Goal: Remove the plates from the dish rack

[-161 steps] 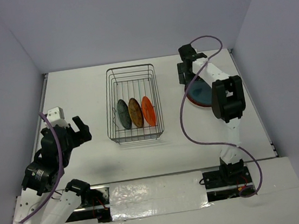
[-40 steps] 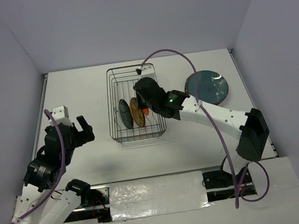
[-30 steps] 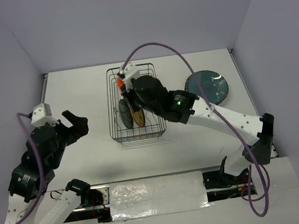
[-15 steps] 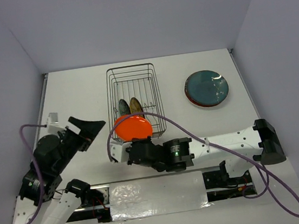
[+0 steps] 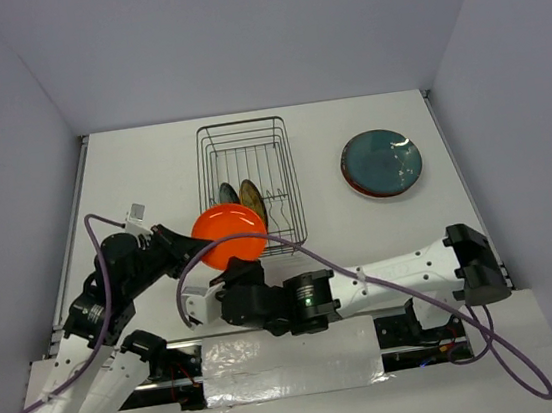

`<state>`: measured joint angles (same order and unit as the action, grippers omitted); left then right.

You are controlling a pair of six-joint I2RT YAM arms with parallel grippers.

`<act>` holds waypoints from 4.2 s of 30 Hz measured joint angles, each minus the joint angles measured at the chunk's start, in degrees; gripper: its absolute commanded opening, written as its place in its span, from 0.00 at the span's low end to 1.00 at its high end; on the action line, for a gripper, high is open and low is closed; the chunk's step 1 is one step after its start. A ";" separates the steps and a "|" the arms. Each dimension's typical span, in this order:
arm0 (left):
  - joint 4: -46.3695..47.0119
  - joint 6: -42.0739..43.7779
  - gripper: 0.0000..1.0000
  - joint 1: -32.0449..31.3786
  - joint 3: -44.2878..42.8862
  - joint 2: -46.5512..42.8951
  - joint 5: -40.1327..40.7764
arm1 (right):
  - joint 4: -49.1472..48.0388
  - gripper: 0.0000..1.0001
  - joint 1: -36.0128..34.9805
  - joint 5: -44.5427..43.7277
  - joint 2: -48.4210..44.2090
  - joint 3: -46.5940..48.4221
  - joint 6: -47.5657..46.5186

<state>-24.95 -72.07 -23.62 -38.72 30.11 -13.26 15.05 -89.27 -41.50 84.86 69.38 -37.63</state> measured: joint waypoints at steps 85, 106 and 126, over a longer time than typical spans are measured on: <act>-9.35 37.73 1.00 22.80 -7.85 3.23 15.37 | 14.51 0.41 33.83 11.58 25.79 24.63 72.50; -9.18 39.36 0.99 22.71 -6.97 6.40 11.43 | 12.59 0.04 35.69 12.28 26.03 23.04 75.97; -12.63 32.52 1.00 22.71 -19.43 11.19 10.43 | 10.73 0.03 31.82 17.44 8.59 25.79 57.83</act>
<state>-37.58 -39.55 -0.91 -58.15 41.30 -2.83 25.78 -57.45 -24.05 93.45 95.18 20.21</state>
